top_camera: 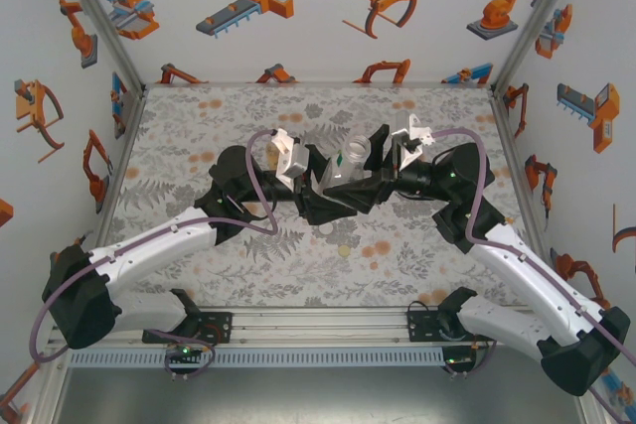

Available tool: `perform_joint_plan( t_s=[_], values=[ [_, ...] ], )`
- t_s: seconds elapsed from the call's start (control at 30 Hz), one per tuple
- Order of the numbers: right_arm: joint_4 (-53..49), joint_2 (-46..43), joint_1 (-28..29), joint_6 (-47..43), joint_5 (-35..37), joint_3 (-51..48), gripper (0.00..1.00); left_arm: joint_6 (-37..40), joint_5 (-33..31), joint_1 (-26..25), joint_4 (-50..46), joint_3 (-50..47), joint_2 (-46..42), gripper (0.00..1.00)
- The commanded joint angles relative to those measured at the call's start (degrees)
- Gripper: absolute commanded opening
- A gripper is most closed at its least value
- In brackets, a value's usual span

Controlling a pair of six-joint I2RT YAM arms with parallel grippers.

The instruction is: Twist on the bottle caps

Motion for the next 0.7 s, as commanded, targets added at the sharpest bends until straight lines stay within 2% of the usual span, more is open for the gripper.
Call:
perform_joint_plan(
  t_s=[0.0,0.07,0.2,0.3,0.47,0.67],
  values=[
    [0.42,-1.67,-0.14,-0.76,0.71,-0.41,0.56,-0.3,-0.94,-0.13,-0.11,1.47,-1.78,0.41],
    [-1.31,-2.73,-0.09,-1.87,1.68,-0.26,0.66,0.2,-1.8,0.11,-1.8,1.5,-2.5,0.38],
    [-5.95,-5.47,-0.12,-4.22,5.11,-0.16,0.73,-0.14,-2.24,2.53,-4.6,1.81,-3.82,0.34],
    [-8.13,-7.81,-0.12,-4.78,9.68,-1.2,0.74,-1.37,-2.13,5.46,-5.42,1.69,-4.89,0.3],
    [-15.42,-10.18,-0.06,-4.05,22.82,-1.92,0.74,0.05,-2.16,10.82,-11.9,2.2,-8.61,0.29],
    [-21.43,-8.3,0.29,4.13,34.28,-4.13,0.69,-1.05,-1.27,20.55,-18.25,3.22,-12.33,0.21]
  ],
)
